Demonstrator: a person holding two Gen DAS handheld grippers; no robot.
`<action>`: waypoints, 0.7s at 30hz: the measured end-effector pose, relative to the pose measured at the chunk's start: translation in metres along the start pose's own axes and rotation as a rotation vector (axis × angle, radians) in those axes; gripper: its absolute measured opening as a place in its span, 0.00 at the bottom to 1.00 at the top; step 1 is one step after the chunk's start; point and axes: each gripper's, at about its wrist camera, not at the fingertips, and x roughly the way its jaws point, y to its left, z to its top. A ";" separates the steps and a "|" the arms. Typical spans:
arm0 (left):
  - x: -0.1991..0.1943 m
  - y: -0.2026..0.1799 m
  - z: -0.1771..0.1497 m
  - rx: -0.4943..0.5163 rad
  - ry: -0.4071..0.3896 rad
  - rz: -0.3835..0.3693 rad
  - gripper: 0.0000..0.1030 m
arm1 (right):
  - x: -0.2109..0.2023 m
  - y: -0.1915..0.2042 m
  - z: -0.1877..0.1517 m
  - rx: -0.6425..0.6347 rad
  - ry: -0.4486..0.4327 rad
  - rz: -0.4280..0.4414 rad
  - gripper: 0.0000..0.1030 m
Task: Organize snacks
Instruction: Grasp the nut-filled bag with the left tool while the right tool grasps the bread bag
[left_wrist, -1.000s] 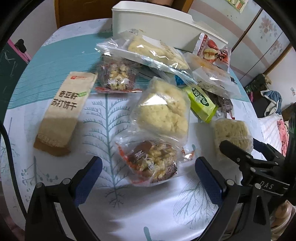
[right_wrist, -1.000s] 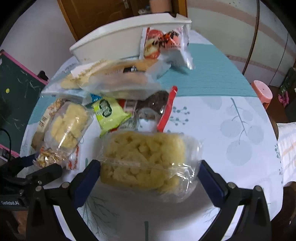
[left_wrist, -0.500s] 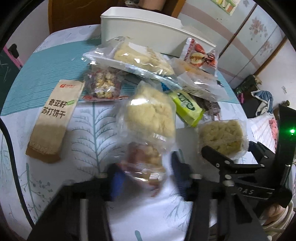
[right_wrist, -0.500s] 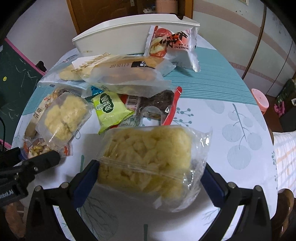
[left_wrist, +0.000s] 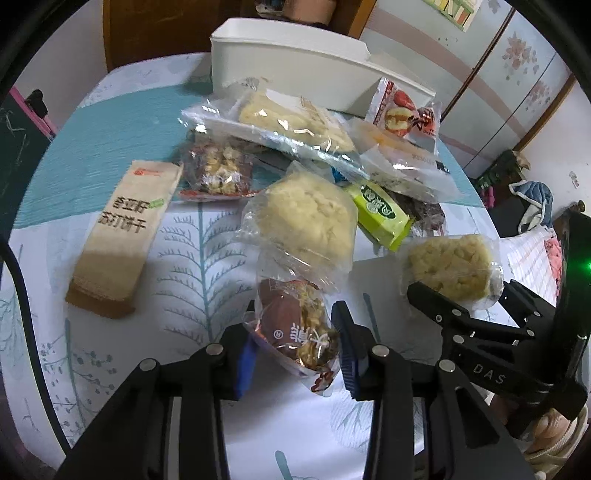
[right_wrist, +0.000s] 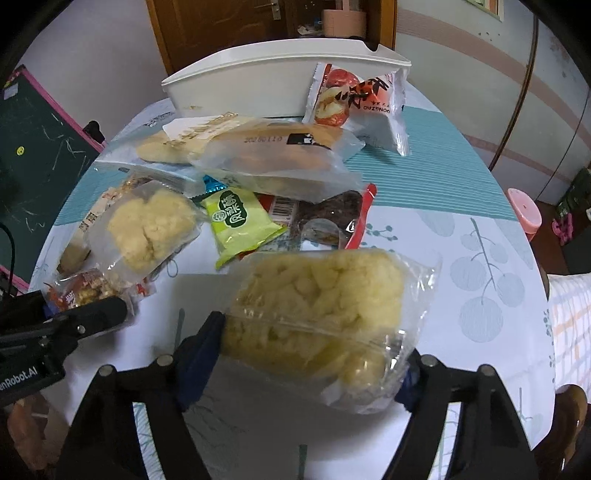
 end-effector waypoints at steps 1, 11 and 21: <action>-0.003 0.000 0.000 0.003 -0.009 0.001 0.35 | -0.001 0.000 0.000 0.004 -0.001 0.004 0.74; -0.040 -0.010 0.003 0.076 -0.132 0.023 0.35 | -0.020 -0.004 0.004 0.009 -0.063 0.021 0.57; -0.079 -0.027 0.014 0.106 -0.237 -0.027 0.35 | -0.058 -0.008 0.014 0.023 -0.184 0.069 0.52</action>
